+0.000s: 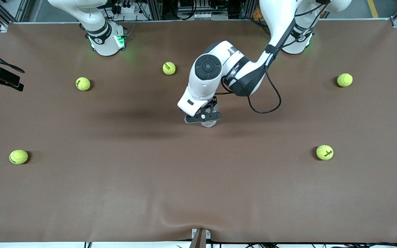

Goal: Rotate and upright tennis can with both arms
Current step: 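Lower the upright can onto the table and open the left gripper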

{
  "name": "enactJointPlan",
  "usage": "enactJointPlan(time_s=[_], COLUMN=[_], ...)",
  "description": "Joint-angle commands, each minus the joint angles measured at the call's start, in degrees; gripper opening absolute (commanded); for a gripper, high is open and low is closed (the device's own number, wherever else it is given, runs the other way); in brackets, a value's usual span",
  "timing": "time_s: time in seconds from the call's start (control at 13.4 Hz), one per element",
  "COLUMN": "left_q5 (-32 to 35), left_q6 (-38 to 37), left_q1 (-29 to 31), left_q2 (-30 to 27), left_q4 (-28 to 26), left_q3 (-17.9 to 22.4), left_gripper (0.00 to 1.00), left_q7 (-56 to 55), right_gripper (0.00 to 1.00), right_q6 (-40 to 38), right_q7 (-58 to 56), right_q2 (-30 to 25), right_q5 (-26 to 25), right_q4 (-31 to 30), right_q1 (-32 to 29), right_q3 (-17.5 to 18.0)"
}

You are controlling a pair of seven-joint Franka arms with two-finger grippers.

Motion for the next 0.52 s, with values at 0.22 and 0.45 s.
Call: enactJointPlan(time_s=[0.22,0.45], left_q5=[1.33,1.33], left_q6=[-2.94,-3.04], left_q1=[1.46,4.44], left_q2=[-3.46,-5.40], left_q4=[-0.03,-0.03], left_q3=[-0.08,-0.16], left_gripper=[1.00,1.00], left_q7=[-0.93,-0.41], right_gripper=[1.00,1.00], right_q6=[0.08,0.08], right_q7=[-0.24,-0.24], right_q2=[0.07,0.07], right_q5=[-0.56,-0.64], right_q4=[0.24,0.24], right_q1=[0.51,0.51], right_q3=[-0.21,-0.21])
